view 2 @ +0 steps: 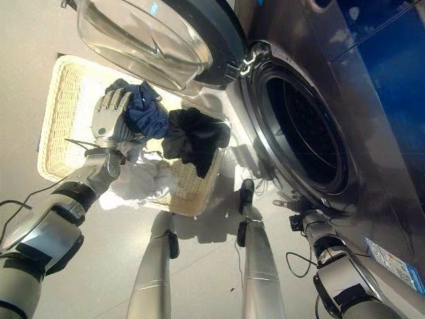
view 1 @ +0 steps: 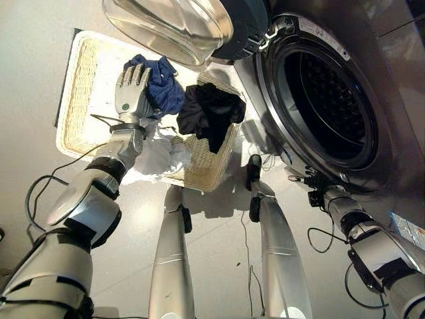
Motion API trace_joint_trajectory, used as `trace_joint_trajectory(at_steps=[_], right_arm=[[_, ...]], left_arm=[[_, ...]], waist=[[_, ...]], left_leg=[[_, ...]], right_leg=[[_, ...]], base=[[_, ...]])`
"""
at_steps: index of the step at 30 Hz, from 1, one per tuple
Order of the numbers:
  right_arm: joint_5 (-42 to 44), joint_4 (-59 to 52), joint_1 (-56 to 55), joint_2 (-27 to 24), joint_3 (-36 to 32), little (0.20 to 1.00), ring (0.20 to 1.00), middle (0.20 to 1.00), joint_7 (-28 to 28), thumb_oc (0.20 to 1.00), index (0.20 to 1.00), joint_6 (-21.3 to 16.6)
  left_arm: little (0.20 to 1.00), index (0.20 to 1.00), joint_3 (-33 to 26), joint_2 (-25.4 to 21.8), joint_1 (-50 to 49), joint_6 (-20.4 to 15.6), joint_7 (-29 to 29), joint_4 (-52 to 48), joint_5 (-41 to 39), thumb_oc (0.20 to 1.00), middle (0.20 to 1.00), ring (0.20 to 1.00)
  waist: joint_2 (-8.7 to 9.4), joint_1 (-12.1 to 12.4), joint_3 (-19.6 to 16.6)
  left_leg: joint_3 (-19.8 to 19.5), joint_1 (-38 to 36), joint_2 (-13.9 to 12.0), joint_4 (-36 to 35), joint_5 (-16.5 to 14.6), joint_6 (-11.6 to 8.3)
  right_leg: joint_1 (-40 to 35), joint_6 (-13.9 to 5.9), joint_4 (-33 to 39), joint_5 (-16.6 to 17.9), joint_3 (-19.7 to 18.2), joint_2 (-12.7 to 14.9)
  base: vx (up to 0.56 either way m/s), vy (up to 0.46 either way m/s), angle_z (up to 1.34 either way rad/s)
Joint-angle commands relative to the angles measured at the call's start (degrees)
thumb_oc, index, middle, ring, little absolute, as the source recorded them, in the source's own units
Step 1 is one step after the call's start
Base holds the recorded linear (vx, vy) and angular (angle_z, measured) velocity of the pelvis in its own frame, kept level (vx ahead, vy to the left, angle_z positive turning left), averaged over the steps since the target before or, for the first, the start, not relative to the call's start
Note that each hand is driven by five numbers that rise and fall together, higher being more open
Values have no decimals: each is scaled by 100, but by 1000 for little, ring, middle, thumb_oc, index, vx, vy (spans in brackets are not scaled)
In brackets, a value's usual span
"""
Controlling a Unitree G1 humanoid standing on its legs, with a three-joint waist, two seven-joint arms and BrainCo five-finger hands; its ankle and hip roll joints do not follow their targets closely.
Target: Put the clothes into the washing machine.
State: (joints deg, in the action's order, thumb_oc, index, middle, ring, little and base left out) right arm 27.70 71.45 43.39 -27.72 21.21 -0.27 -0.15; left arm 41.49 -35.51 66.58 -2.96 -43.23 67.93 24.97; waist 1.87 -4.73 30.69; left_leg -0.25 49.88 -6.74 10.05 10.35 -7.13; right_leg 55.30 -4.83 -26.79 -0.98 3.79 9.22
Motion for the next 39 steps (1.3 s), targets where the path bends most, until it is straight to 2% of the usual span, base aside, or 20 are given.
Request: trace_joint_trajectory(at_steps=[1, 9, 17, 18, 19, 26, 39], right_arm=[[226, -100, -198, -166, 160, 1000, 1000, 1000, -76, 1000, 1000, -107], [321, -71, -29, -150, 259, 1000, 1000, 1000, -72, 1000, 1000, -127], [355, -35, 99, -180, 340, 1000, 1000, 1000, -74, 1000, 1000, -136], [369, -28, 119, -188, 356, 1000, 1000, 1000, -67, 1000, 1000, -139], [374, -27, 134, -189, 366, 1000, 1000, 1000, -68, 1000, 1000, -141], [383, -46, 186, -227, 360, 1000, 1000, 1000, -34, 1000, 1000, -194], [553, -190, 277, -215, 389, 1000, 1000, 1000, 34, 1000, 1000, -545]], left_arm=[[1000, 1000, -286, -302, 403, 213, -335, 328, -151, 1000, 1000, 1000], [1000, 1000, -221, -209, 453, 238, -108, 643, -204, 1000, 1000, 1000], [1000, 1000, -89, -131, 488, 238, 484, 807, -509, 1000, 1000, 1000], [567, 567, -86, -123, 495, 210, 589, 831, -553, 567, 567, 567], [200, 200, -80, -118, 496, 192, 667, 840, -598, 200, 200, 200], [200, 200, -50, -90, 534, 70, 1042, 816, -878, 200, 200, 200], [200, 200, -99, -67, 507, -16, 1101, 801, -973, 200, 200, 200]], waist=[[229, 103, -90], [292, 99, -90], [318, 59, -90], [324, 55, -90], [327, 52, -90], [313, 31, -90], [278, 29, -90]], left_leg=[[-234, 268, 197, 876, -553, 260], [-276, 368, 216, 864, -556, 262], [-280, 502, 221, 869, -553, 271], [-282, 518, 218, 871, -551, 272], [-283, 533, 219, 874, -551, 273], [-276, 597, 230, 865, -546, 270], [-250, 637, 239, 841, -512, 258]], right_leg=[[-200, -76, 846, 833, -147, -248], [-126, -80, 888, 860, -129, -277], [11, -71, 893, 883, -161, -333], [24, -71, 897, 889, -162, -337], [36, -71, 900, 891, -163, -341], [108, -70, 900, 889, -177, -356], [164, -62, 909, 897, -169, -344]], base=[[0, 0, 0], [0, 0, 0], [0, 0, 0], [0, 0, 0], [0, 0, 0], [0, 0, 0], [0, 0, 0]])
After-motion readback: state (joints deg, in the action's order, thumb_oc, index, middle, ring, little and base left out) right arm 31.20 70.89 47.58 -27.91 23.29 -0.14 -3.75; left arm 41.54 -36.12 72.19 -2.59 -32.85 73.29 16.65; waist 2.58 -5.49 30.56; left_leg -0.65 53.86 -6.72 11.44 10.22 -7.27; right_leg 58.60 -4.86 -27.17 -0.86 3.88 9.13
